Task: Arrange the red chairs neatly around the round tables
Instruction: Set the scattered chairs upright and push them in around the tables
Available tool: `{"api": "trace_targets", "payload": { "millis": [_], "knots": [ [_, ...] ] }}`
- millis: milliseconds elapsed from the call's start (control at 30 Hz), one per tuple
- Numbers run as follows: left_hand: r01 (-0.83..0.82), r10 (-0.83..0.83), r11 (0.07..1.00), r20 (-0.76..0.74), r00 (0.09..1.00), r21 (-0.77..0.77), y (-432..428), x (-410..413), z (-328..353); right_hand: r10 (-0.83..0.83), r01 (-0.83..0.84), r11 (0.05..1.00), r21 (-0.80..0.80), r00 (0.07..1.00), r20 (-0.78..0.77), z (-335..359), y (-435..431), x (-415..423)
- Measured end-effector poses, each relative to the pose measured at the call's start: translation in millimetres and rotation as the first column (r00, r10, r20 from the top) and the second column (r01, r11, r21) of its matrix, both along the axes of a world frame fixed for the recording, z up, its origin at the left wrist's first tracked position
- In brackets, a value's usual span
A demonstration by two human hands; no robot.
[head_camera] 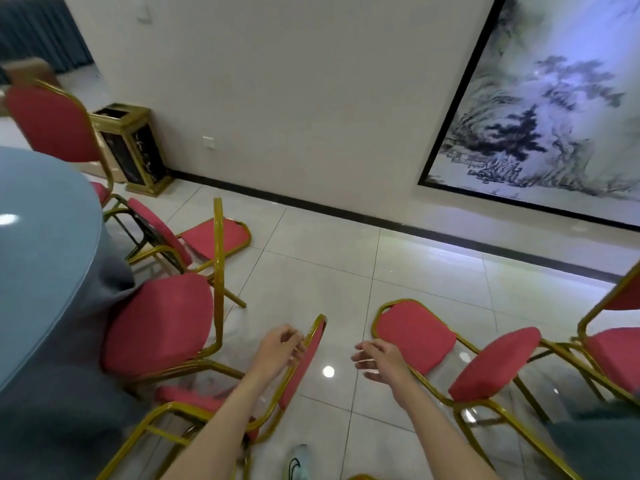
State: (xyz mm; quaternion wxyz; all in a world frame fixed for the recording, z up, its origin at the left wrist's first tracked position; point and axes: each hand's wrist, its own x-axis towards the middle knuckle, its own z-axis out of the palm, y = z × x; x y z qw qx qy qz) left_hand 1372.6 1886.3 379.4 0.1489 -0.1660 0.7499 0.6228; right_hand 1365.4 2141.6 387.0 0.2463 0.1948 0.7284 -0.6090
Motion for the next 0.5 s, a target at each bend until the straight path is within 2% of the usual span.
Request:
{"api": "trace_targets", "payload": {
  "millis": [200,367,500],
  "knots": [
    [0.018,-0.018,1.000,0.015,1.000,-0.017,-10,-80,-16,0.084,-0.083,0.994,0.068,0.996,-0.013,4,-13,-94],
    [0.040,-0.042,0.997,-0.031,0.999,-0.059,-19,-138,-20,0.191,-0.190,0.976,0.108,0.982,0.006,0,-16,-180],
    [-0.024,0.023,0.997,-0.019,1.000,-0.077,-20,-175,-25,0.292,-0.291,0.946,0.142,0.956,0.018,-5,-24,-243]
  ]
}}
